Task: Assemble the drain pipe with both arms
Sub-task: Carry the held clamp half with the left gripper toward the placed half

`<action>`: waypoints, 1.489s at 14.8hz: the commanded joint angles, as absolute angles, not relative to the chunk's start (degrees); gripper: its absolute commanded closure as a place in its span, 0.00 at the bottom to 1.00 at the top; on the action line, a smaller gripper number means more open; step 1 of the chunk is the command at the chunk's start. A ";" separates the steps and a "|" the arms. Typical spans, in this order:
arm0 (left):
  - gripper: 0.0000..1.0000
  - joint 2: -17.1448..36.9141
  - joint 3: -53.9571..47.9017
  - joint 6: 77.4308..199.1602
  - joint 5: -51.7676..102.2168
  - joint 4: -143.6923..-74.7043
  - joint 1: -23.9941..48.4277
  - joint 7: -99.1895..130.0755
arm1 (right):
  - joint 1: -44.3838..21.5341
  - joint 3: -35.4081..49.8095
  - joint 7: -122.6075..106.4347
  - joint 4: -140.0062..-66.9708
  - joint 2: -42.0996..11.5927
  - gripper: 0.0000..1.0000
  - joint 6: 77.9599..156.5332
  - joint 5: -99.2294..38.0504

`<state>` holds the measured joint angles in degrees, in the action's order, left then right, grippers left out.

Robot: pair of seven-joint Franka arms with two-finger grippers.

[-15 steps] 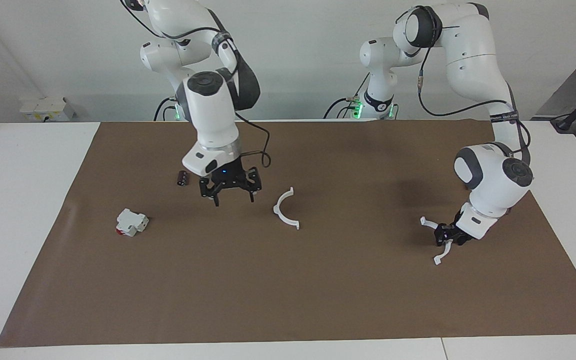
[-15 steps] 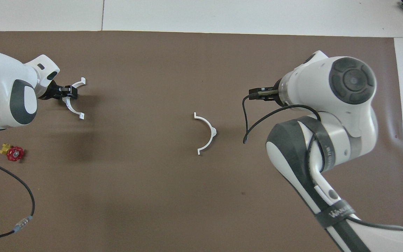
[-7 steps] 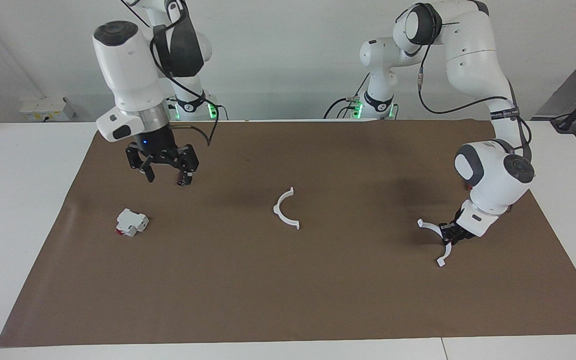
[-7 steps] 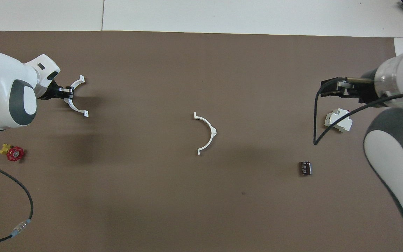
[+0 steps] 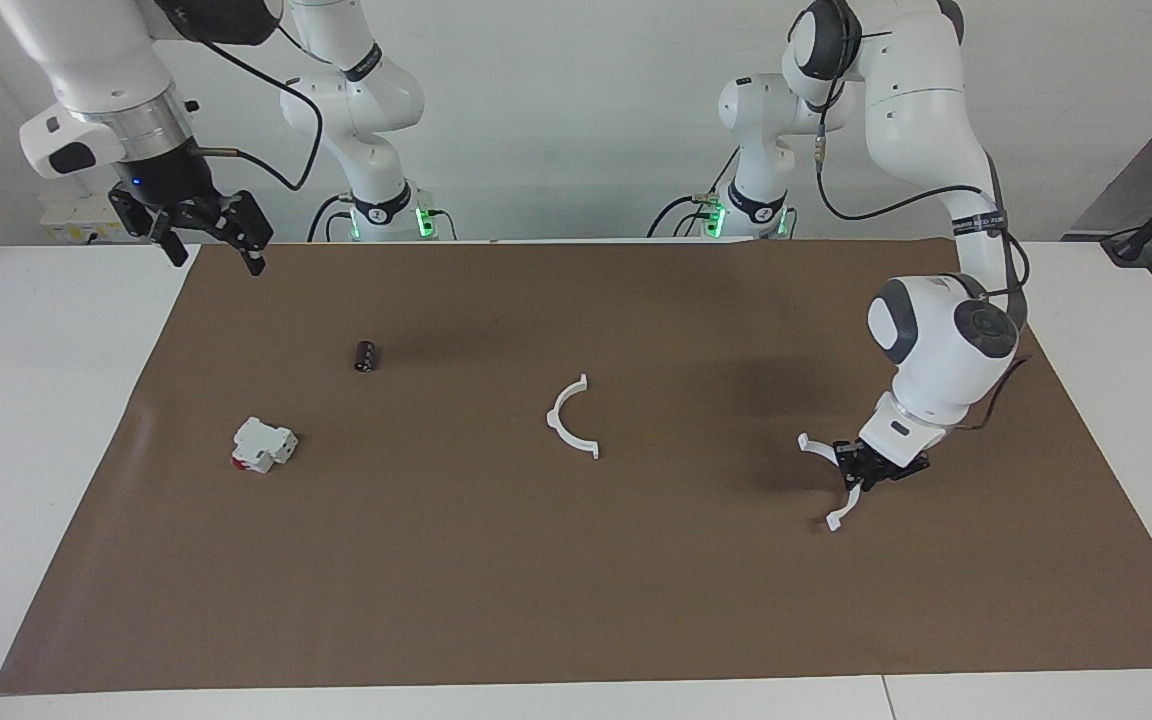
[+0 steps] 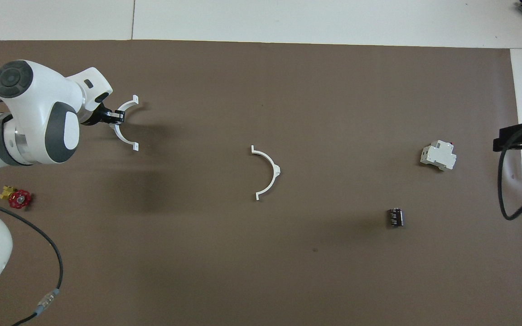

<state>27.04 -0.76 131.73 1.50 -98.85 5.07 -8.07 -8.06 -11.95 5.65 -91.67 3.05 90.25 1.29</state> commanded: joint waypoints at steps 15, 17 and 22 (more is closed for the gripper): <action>1.00 23.29 0.09 129.20 -3.96 -103.53 29.43 16.41 | -6.24 -7.47 4.75 -93.34 4.13 0.00 86.31 -0.53; 1.00 23.03 0.09 129.11 -3.96 -104.23 30.67 18.28 | -6.33 -7.47 4.83 -93.34 4.04 0.00 86.40 -0.53; 1.00 22.50 0.09 129.46 -3.96 -105.47 32.78 23.02 | -6.33 -7.56 4.66 -93.08 4.39 0.00 86.22 -1.41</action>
